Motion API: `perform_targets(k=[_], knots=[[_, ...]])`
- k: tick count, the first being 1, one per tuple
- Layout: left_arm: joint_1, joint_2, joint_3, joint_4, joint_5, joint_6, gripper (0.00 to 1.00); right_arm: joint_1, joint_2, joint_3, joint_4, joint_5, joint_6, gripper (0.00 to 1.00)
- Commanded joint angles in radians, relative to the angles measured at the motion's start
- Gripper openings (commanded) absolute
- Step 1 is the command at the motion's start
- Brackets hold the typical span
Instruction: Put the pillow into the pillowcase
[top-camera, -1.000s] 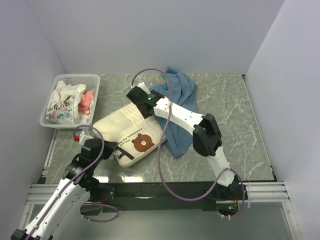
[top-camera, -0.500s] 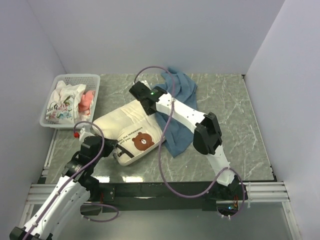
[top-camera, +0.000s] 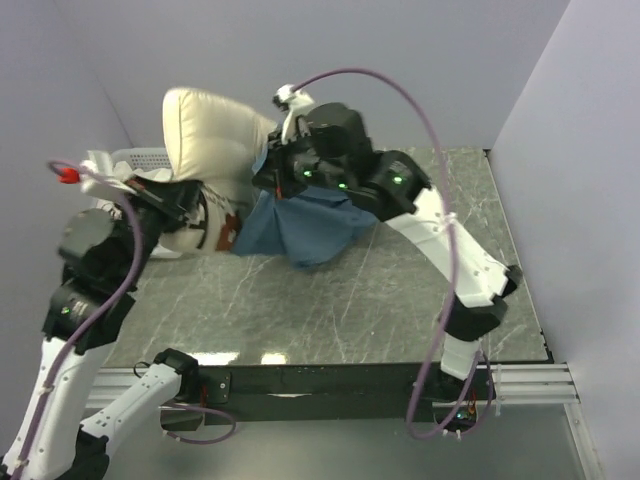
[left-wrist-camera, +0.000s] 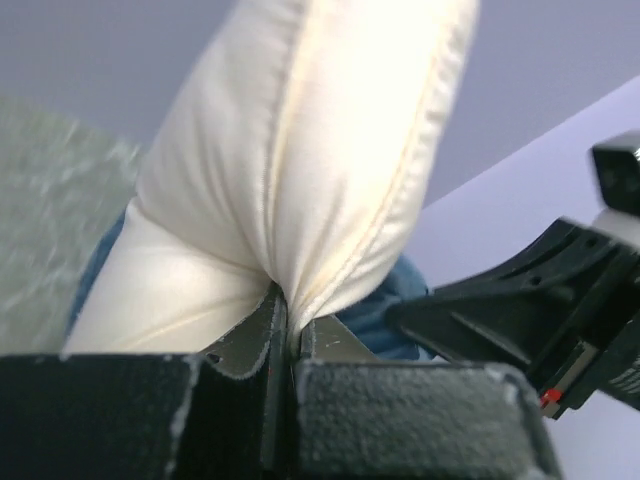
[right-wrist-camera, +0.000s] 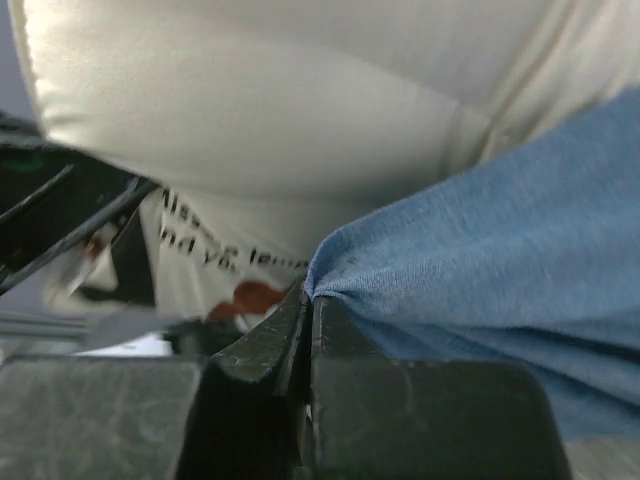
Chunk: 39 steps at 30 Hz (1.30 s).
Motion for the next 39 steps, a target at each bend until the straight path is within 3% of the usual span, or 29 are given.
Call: perform_targets(k=[1,5,7,10,13,14,17,20,24,28,35,39], knots=[[0.0,0.038,0.195,0.172,0.072,0.081,0.01,-0.002,-0.155,-0.056,0.258,-0.205,0.109,0.0],[0.001,0.076,0.266,0.161,0.125,0.111,0.01,-0.061,-0.259,-0.253,0.311,-0.099,0.163,0.0],[0.001,0.096,0.28,0.138,0.201,0.12,0.01,-0.131,-0.34,-0.481,0.355,-0.088,0.241,0.0],[-0.006,0.135,0.229,0.157,0.309,0.13,0.01,-0.256,-0.46,-0.909,0.671,-0.21,0.368,0.0],[-0.119,0.179,0.151,0.181,0.347,0.168,0.01,-0.355,-0.465,-1.166,0.806,-0.278,0.436,0.0],[-0.249,0.22,0.14,0.178,0.273,0.214,0.01,-0.372,-0.455,-1.242,0.834,-0.281,0.444,0.0],[-0.475,0.331,0.134,0.18,0.153,0.259,0.01,-0.41,-0.366,-1.286,0.88,-0.324,0.461,0.0],[-0.566,0.429,0.067,0.264,0.152,0.228,0.01,-0.418,-0.32,-1.327,0.932,-0.358,0.487,0.0],[-0.608,0.538,0.008,0.335,0.154,0.182,0.01,-0.42,-0.346,-1.346,1.006,-0.419,0.522,0.0],[-0.747,0.735,0.114,0.274,0.09,0.197,0.04,-0.443,-0.372,-1.337,0.975,-0.429,0.531,0.0],[-0.795,0.934,0.2,0.247,0.077,0.121,0.13,-0.551,-0.364,-1.554,1.209,-0.608,0.657,0.0],[-0.796,0.982,0.232,0.223,0.027,0.102,0.25,-0.591,-0.306,-1.548,1.243,-0.715,0.655,0.0]])
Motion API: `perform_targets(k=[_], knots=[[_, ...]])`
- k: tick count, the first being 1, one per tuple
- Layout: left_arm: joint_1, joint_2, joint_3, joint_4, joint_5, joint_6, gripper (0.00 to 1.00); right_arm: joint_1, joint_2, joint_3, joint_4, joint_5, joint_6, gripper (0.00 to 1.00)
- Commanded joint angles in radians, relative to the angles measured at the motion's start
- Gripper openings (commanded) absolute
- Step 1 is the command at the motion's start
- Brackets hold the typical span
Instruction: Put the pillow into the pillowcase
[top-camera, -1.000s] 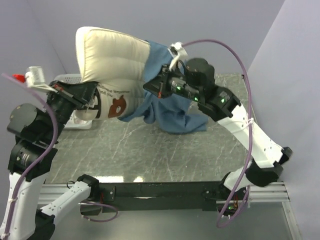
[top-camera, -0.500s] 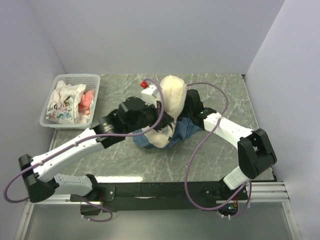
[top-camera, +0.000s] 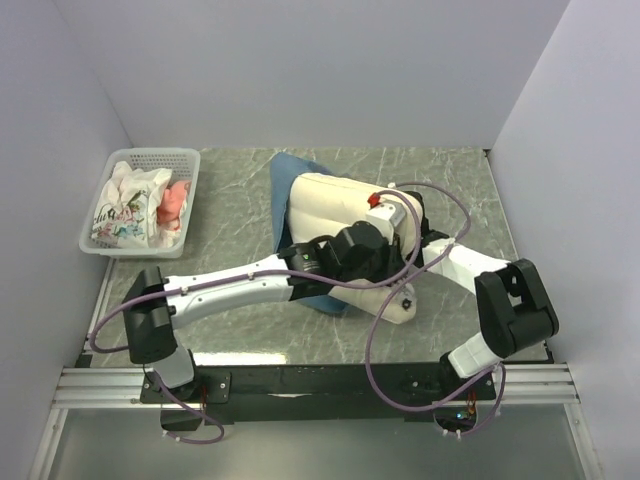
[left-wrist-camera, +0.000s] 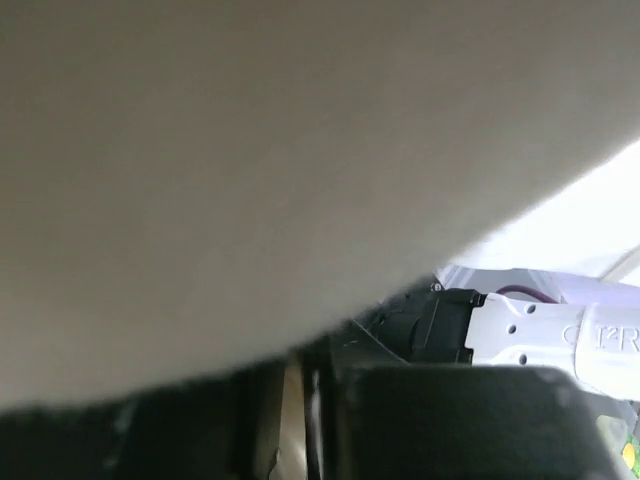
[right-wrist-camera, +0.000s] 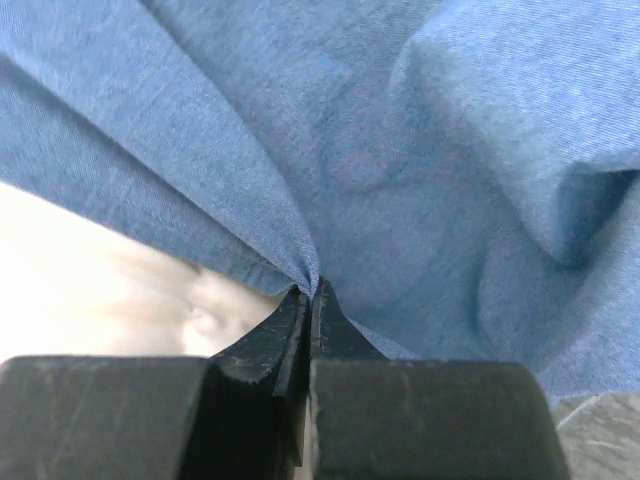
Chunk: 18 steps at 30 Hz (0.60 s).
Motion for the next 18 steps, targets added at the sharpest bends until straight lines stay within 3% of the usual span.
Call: perform_targets(k=[1,4,6,7,8,10,11,14,17,18], knots=[[0.003,0.077,0.027,-0.069,-0.014,-0.048,0.34,-0.01,0.023,0.025,0.152,-0.185,0.05,0.0],[0.027,0.115,0.093,-0.099,-0.048,-0.028,0.43,-0.047,0.059,0.032,0.21,-0.242,0.076,0.0],[0.053,0.16,0.191,-0.156,-0.022,-0.014,0.43,-0.087,0.111,0.013,0.329,-0.305,0.202,0.0],[0.082,0.222,0.237,-0.185,-0.019,0.0,0.39,-0.097,0.13,0.003,0.514,-0.346,0.268,0.0],[0.099,0.259,0.341,-0.257,-0.007,0.012,0.34,-0.105,0.151,-0.021,0.635,-0.407,0.434,0.0],[0.151,0.354,0.449,-0.32,0.097,0.055,0.25,-0.117,0.208,-0.037,0.876,-0.442,0.567,0.0],[0.162,0.378,0.527,-0.326,0.114,0.06,0.22,-0.127,0.221,-0.044,0.903,-0.439,0.617,0.0],[0.199,0.456,0.682,-0.435,0.098,0.078,0.24,-0.133,0.291,-0.037,1.098,-0.462,0.751,0.0],[0.227,0.439,0.628,-0.414,0.136,0.088,0.39,-0.137,0.345,-0.037,1.204,-0.475,0.807,0.0],[0.227,0.419,0.592,-0.367,0.13,0.095,0.56,-0.139,0.354,-0.038,1.201,-0.479,0.796,0.0]])
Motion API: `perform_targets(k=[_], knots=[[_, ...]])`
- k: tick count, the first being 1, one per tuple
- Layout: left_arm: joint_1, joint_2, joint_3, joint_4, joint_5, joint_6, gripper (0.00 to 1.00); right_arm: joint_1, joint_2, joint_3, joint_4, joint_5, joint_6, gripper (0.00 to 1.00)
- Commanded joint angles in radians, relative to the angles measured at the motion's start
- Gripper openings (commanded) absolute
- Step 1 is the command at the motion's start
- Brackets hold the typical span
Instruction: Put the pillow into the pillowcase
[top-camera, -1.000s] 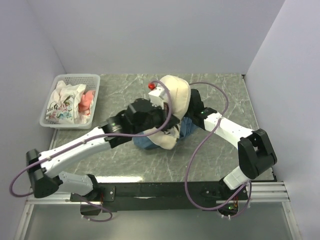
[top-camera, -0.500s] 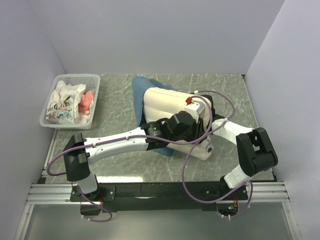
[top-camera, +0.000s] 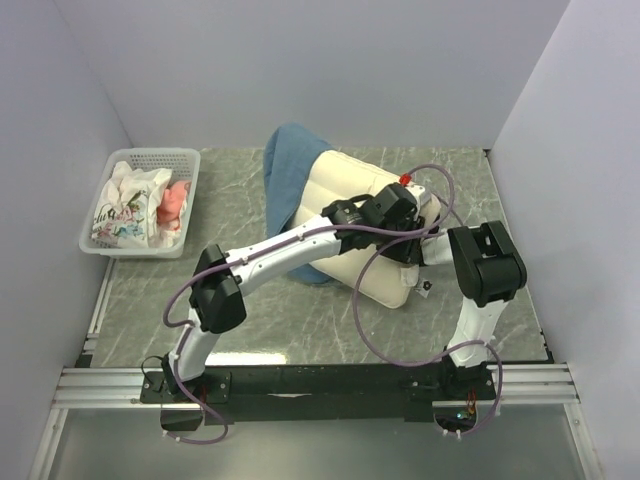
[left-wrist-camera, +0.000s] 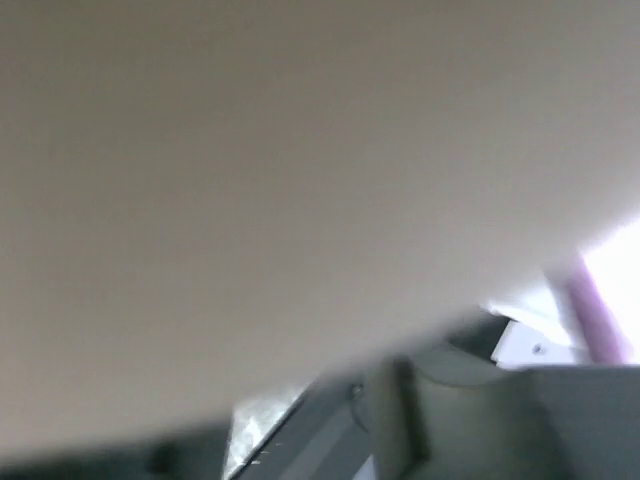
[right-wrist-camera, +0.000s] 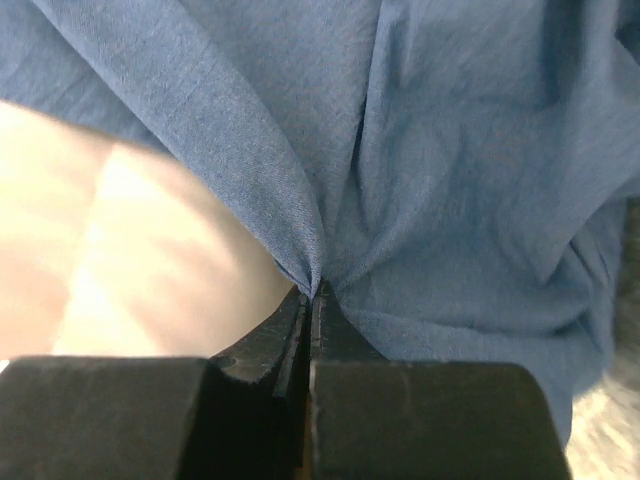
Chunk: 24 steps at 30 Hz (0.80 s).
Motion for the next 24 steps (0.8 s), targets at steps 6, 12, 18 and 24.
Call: perform_targets(k=[6,12,18,24], knots=[[0.12,-0.127,-0.134,0.172,-0.078,0.079,0.77,0.038,-0.001,-0.049,0.278,-0.129,0.073,0.0],[0.123,-0.123,-0.032,0.1,-0.129,0.142,0.86,0.0,-0.033,-0.088,0.284,-0.143,0.063,0.0],[0.126,-0.176,-0.084,0.146,-0.091,0.217,0.94,-0.026,-0.031,-0.111,0.278,-0.156,0.052,0.0],[0.128,-0.234,-0.121,0.125,-0.129,0.265,0.95,-0.03,-0.131,-0.116,-0.106,-0.12,-0.207,0.0]])
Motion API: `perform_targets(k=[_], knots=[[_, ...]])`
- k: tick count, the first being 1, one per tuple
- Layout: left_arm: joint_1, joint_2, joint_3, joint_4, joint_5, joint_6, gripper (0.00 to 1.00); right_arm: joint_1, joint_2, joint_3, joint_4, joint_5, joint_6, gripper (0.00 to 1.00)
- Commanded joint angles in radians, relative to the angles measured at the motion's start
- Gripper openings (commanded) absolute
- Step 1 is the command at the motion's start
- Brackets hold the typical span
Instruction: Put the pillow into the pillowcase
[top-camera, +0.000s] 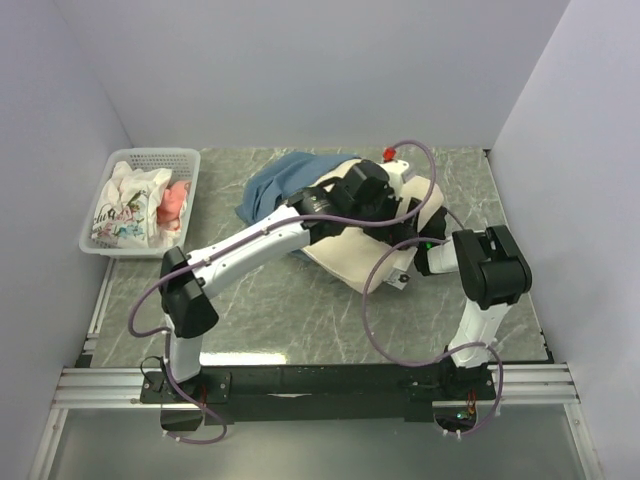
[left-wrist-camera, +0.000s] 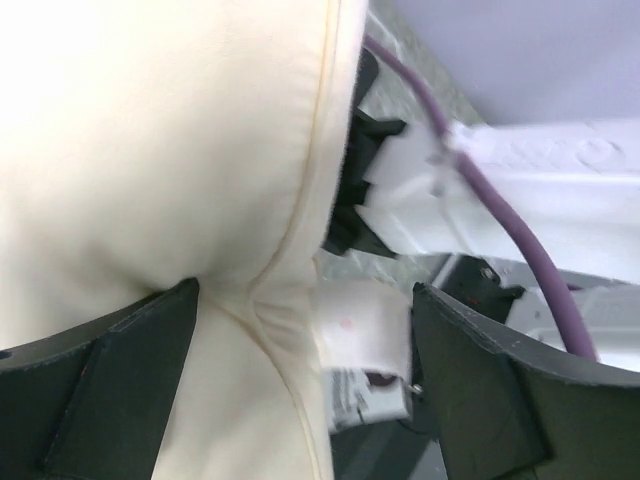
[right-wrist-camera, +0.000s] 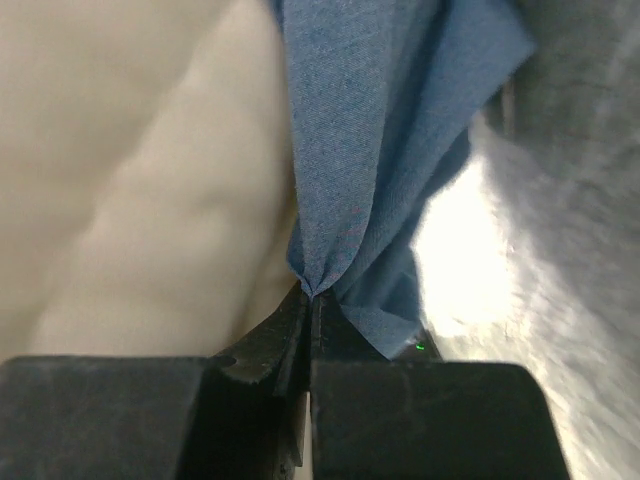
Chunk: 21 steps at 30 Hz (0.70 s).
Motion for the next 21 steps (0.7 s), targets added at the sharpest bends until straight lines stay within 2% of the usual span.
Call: perform_targets(k=[1,3,4,6,11,16,18,21], knots=[[0.068,-0.083,-0.034,0.036,-0.248,0.115,0.95,0.011,-0.156,-0.012,-0.251,-0.111,-0.301,0.0],[0.07,-0.097,-0.035,0.002,-0.374,0.107,0.94,0.011,-0.202,-0.009,-0.442,-0.065,-0.394,0.0],[0.072,-0.1,-0.034,-0.044,-0.474,0.104,0.92,0.009,-0.214,-0.005,-0.489,-0.048,-0.467,0.0],[0.075,-0.126,-0.051,-0.062,-0.555,0.086,0.89,0.009,-0.24,-0.002,-0.593,-0.02,-0.518,0.0],[0.093,-0.192,-0.137,-0.061,-0.76,0.047,0.88,0.0,-0.23,-0.004,-0.71,0.061,-0.627,0.0],[0.219,-0.16,-0.126,-0.065,-0.738,0.079,0.89,-0.003,-0.222,-0.013,-0.818,0.142,-0.721,0.0],[0.251,-0.073,-0.094,-0.113,-0.724,0.142,0.87,-0.006,-0.222,-0.013,-0.835,0.159,-0.732,0.0],[0.269,0.054,-0.037,-0.195,-0.788,0.184,0.83,-0.006,-0.214,-0.002,-0.843,0.159,-0.739,0.0]])
